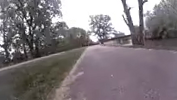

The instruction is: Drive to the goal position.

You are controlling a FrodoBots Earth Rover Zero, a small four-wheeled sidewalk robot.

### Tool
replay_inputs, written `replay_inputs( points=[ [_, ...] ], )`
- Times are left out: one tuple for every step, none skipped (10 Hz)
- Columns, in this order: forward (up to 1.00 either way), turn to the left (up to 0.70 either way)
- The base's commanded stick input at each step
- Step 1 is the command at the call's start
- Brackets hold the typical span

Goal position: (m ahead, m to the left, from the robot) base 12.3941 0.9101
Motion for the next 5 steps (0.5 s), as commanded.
replay_inputs(
  points=[
    [1.0, 0.0],
    [1.0, 0.0],
    [1.0, 0.0],
    [1.0, 0.0],
    [1.0, 0.0]
  ],
)
